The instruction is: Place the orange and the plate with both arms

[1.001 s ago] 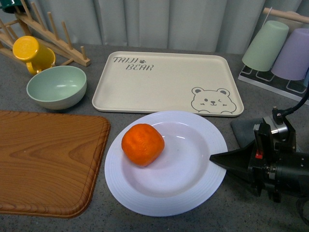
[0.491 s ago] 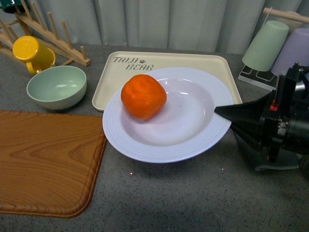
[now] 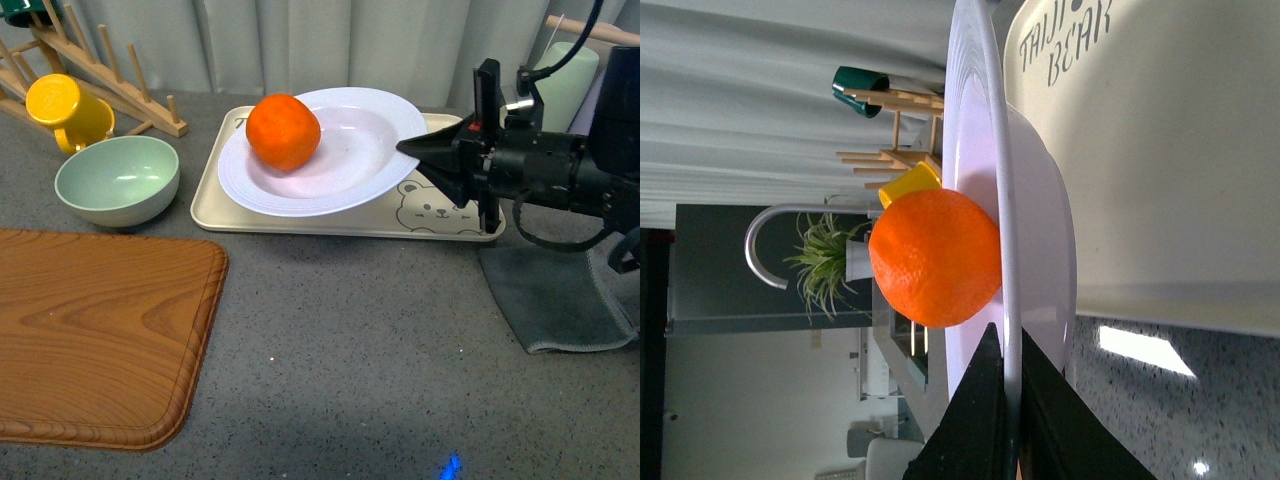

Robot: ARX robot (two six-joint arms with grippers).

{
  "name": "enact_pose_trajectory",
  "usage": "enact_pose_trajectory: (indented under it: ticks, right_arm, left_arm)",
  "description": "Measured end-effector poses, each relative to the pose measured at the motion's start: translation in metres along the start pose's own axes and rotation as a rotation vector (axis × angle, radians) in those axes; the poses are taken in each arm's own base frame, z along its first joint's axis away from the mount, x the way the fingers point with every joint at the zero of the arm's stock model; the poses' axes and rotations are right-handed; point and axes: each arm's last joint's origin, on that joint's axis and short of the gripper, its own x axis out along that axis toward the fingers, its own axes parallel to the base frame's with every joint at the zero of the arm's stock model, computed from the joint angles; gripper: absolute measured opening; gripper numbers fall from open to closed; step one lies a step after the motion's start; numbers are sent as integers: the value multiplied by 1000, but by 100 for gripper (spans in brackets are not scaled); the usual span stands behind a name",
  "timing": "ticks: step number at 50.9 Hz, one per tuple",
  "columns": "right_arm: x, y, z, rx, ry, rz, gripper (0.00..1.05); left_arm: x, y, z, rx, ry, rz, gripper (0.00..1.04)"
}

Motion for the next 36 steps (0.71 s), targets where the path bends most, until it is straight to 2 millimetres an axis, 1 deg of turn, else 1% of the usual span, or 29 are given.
enact_pose_trajectory:
  ticks: [1,6,12,17,25,33,34,36]
  right_arm:
    - [6,-1,3,3,2,-4,1]
    - [22,-4,11,9,0,-20,1]
    - [38,-6,17,10,4,-61,1]
    - [52,-8,18,5,7,-130,1]
    - [60,-12,17,2,18,-205,1]
    - [63,-13,18,-26,12,-275,2]
    - [62,-13,18,-29,9,-286,5]
    - [62,-15,18,-42,-4,-308,14]
  left_arm:
    - [0,0,0,0,0,0,98]
    - [0,0,0,0,0,0,98]
    - [0,0,0,0,0,0,98]
    - [0,0,0,0,0,0,98]
    - [0,0,0,0,0,0,98]
    - [0,0,0,0,0,0,98]
    - [0,0,0,0,0,0,98]
    - [0,0,0,0,0,0,98]
